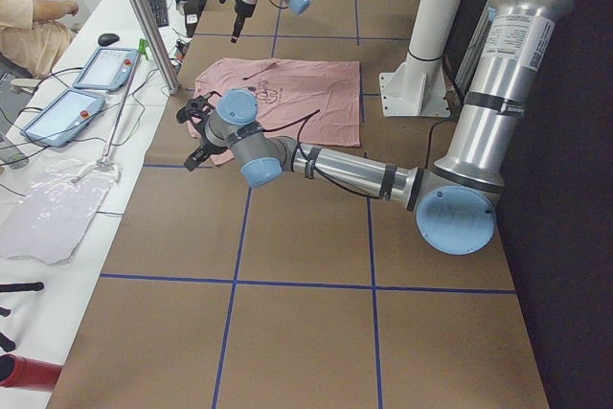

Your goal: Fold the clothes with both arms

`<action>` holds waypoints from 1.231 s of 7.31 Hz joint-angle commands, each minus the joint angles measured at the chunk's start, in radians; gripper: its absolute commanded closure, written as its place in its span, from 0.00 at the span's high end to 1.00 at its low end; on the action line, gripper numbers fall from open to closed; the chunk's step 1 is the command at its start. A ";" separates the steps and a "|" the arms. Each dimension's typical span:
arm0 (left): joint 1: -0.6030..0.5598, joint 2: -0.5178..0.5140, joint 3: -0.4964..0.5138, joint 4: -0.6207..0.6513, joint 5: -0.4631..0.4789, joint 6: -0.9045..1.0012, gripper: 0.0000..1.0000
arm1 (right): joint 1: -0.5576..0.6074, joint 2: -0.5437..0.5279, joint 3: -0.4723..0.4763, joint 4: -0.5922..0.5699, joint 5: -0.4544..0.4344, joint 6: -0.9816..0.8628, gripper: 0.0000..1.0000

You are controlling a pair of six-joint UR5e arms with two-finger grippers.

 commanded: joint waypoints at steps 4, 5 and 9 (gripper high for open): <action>0.249 -0.195 0.209 -0.009 0.347 -0.470 0.64 | 0.283 -0.330 0.171 0.061 0.318 -0.422 1.00; 0.294 -0.238 0.268 -0.009 0.417 -0.501 0.63 | 0.283 -0.332 0.171 0.063 0.316 -0.421 1.00; 0.357 -0.310 0.433 -0.052 0.488 -0.506 0.61 | 0.283 -0.339 0.169 0.063 0.310 -0.421 1.00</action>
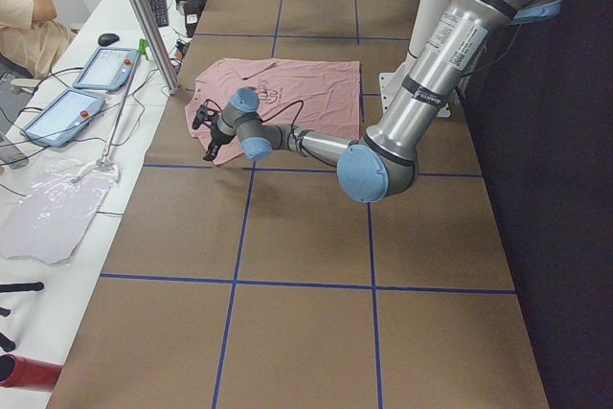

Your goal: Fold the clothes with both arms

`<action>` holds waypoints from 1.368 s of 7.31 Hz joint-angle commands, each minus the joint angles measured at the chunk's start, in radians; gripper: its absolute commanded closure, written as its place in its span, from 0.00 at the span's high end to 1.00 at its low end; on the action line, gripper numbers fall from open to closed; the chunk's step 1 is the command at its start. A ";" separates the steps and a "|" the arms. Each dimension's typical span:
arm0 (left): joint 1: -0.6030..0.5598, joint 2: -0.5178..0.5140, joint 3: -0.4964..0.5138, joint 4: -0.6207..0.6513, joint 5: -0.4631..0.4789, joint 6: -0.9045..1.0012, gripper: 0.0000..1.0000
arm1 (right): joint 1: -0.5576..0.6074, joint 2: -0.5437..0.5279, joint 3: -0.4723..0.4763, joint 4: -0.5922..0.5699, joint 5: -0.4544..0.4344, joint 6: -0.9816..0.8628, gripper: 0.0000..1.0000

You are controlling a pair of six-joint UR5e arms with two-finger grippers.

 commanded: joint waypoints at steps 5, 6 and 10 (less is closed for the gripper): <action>0.042 -0.012 0.073 -0.051 0.006 0.001 0.51 | 0.000 -0.007 -0.001 0.002 -0.002 -0.002 1.00; 0.042 -0.012 0.073 -0.051 0.006 0.001 0.43 | 0.000 -0.007 -0.001 0.002 -0.002 -0.002 1.00; 0.042 -0.011 0.064 -0.051 0.009 0.019 0.00 | 0.000 -0.009 -0.001 0.002 -0.003 -0.002 1.00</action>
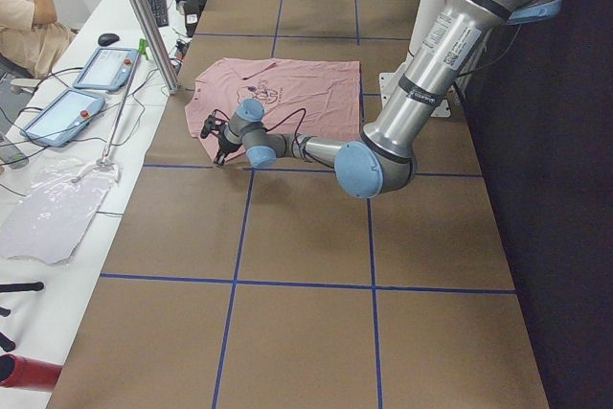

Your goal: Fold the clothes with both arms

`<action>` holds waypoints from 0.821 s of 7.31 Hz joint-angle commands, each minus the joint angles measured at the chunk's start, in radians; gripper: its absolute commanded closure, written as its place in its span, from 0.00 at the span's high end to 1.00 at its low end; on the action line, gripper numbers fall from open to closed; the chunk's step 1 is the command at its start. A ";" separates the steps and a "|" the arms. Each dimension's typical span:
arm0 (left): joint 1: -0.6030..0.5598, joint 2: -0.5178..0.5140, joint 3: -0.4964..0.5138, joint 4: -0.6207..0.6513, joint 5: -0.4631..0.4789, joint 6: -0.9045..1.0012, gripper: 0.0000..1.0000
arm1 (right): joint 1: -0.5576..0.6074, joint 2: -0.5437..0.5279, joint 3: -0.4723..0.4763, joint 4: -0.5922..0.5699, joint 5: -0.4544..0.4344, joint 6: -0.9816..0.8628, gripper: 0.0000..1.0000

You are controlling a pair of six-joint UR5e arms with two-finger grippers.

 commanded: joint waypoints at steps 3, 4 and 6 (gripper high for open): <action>-0.001 -0.029 -0.103 0.100 -0.007 0.007 0.00 | 0.000 0.001 0.000 0.000 -0.001 0.000 1.00; -0.001 -0.068 -0.138 0.200 -0.006 -0.003 0.00 | 0.000 0.001 0.000 0.000 -0.001 0.002 1.00; 0.016 -0.141 -0.193 0.395 -0.003 -0.077 0.00 | 0.000 0.001 0.000 0.000 -0.001 0.002 1.00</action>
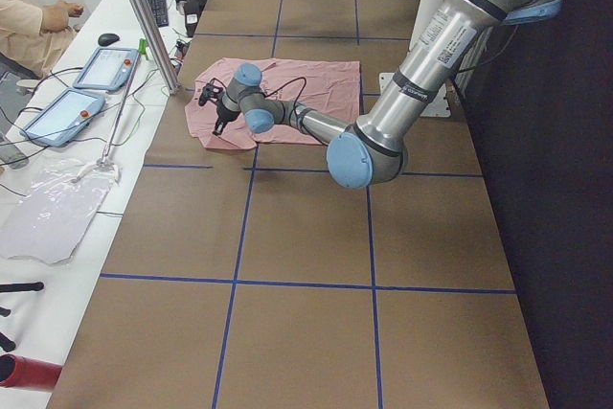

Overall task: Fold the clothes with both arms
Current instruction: 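Bring both grippers down beside the shirt's sleeves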

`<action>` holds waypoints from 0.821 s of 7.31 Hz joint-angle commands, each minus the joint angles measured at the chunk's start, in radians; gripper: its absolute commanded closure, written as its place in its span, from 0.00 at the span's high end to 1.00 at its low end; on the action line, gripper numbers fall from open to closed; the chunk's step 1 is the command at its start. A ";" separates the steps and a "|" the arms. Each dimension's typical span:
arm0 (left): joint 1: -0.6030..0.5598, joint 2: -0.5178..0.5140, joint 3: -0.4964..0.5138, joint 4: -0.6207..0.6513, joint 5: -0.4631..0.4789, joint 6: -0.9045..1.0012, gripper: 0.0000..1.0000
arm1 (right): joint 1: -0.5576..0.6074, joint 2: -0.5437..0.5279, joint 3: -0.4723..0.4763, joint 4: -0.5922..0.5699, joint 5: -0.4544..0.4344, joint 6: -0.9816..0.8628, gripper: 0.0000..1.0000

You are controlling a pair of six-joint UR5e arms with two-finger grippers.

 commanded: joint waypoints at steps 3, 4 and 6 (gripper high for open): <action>0.084 -0.178 0.081 0.195 0.050 -0.117 0.00 | -0.002 0.000 -0.002 0.000 -0.002 0.000 1.00; 0.086 -0.222 0.142 0.197 0.064 -0.132 0.00 | -0.003 0.002 -0.002 -0.002 0.000 0.000 1.00; 0.086 -0.236 0.169 0.200 0.068 -0.132 0.00 | -0.005 0.002 -0.002 0.000 0.000 0.000 1.00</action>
